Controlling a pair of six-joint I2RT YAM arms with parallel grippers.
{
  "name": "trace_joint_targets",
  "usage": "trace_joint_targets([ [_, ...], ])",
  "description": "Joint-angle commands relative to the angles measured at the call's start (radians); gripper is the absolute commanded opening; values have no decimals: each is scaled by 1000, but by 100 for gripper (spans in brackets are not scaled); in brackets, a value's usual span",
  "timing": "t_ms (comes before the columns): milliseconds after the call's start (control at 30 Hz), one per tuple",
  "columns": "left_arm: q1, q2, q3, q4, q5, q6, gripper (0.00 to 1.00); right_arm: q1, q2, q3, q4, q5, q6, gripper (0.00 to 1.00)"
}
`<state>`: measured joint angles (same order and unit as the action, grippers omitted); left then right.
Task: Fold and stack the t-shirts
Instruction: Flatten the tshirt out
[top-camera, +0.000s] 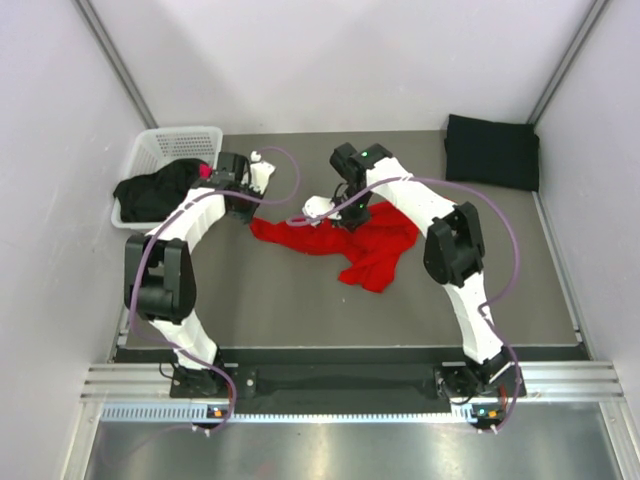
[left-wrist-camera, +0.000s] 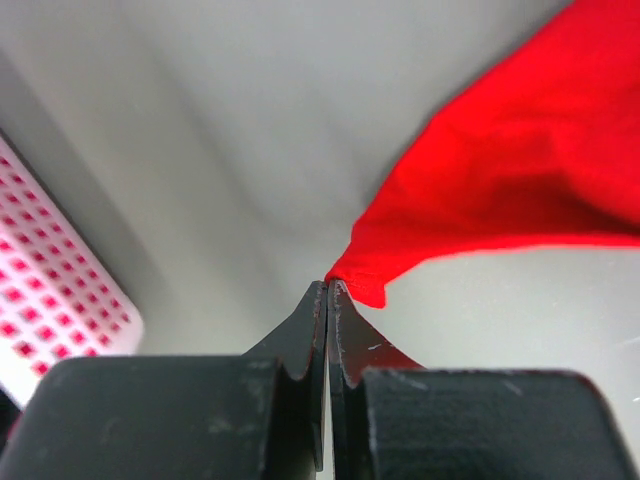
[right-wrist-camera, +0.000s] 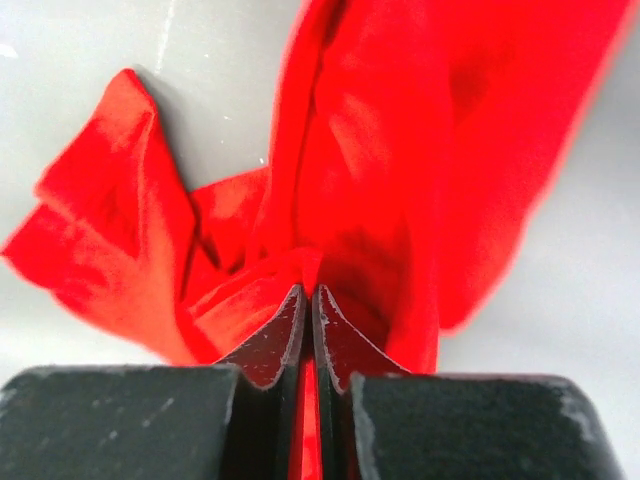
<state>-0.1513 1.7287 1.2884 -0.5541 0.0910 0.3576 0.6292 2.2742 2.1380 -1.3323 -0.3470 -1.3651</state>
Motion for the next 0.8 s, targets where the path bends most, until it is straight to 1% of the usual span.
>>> trace_joint_targets([
  [0,2,5,112,-35,50,7,0,-22,-148,6,54,-15,136,0],
  [67,-1,-4,187,-53,56,20,0,-74,-231,-6,170,15,243,0],
  [100,-1,-9,216,-58,61,20,0,-118,-261,-12,296,31,356,0],
  [133,-1,-18,247,-59,73,20,0,-144,-328,-21,364,46,415,0],
  [167,-1,-24,311,-59,81,18,0,-170,-366,-39,425,72,469,0],
  [200,-1,-30,340,-47,90,15,0,-196,-399,-52,537,89,557,0],
  [233,-1,-41,371,-38,96,14,0,-245,-462,-64,589,109,593,0],
  [300,-1,-50,462,-6,92,1,0,-304,-522,-101,709,163,651,0],
  [333,-1,-52,491,5,92,0,0,-316,-579,-113,741,180,661,0],
  [367,-2,-52,553,13,90,0,0,-325,-602,-140,769,216,664,0],
  [433,-1,-54,635,31,87,-2,0,-338,-683,-177,864,264,661,0],
  [467,-1,-57,653,40,78,0,0,-338,-711,-228,898,299,655,0],
  [500,-1,-61,669,52,72,0,0,-338,-740,-257,967,315,641,0],
  [533,-1,-75,687,74,69,0,0,-336,-798,-286,1004,328,640,0],
  [567,-1,-83,696,82,66,0,0,-338,-821,-323,1030,356,640,0],
  [667,-2,-113,721,85,72,1,0,-339,-877,-326,1045,405,653,0],
  [767,-2,-161,720,72,93,14,0,-345,-942,-345,1059,411,640,0],
])
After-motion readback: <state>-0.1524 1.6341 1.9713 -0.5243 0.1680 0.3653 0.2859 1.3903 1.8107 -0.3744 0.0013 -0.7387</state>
